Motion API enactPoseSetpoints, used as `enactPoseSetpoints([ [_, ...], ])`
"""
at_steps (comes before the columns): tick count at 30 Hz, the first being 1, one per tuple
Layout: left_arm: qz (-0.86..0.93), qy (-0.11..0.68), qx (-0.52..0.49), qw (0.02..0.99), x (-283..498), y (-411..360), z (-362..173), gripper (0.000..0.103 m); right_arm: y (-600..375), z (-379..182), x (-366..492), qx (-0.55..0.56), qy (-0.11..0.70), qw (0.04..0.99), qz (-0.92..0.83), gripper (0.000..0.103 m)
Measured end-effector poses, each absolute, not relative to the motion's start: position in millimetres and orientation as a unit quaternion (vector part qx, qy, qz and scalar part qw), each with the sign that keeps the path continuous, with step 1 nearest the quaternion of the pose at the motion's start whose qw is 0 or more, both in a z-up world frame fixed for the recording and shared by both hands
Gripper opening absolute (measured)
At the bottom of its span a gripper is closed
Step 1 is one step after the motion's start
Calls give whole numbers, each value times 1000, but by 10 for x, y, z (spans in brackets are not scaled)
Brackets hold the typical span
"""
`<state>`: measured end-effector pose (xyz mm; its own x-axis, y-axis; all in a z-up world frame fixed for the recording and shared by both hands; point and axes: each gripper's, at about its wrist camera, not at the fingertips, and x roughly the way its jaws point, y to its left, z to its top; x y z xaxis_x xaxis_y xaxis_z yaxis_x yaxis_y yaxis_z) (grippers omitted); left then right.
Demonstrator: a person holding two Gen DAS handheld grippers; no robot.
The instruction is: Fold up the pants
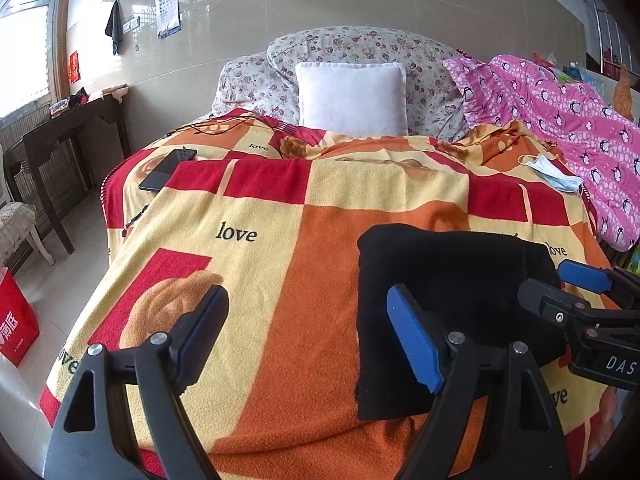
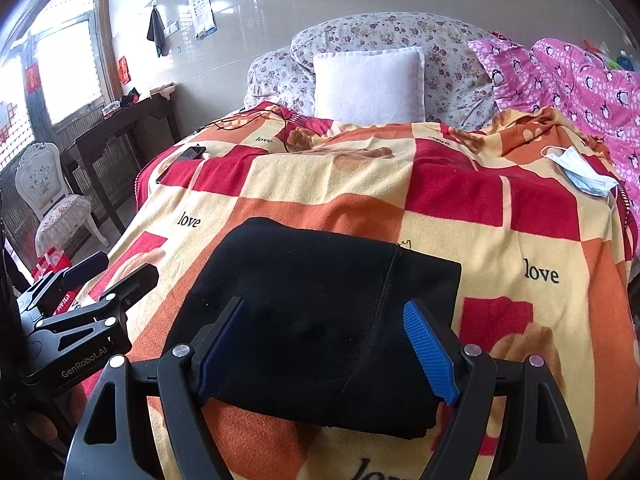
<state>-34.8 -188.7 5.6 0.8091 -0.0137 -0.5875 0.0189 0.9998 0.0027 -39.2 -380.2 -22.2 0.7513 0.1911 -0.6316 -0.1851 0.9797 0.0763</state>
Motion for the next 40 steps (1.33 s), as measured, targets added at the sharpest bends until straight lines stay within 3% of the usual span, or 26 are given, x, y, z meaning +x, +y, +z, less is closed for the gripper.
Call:
enactPoseSetpoints([
  [40,-13,299,11,954,-371,-1984,59,84,-3780,-236,-401,-1,344,934,97,82],
])
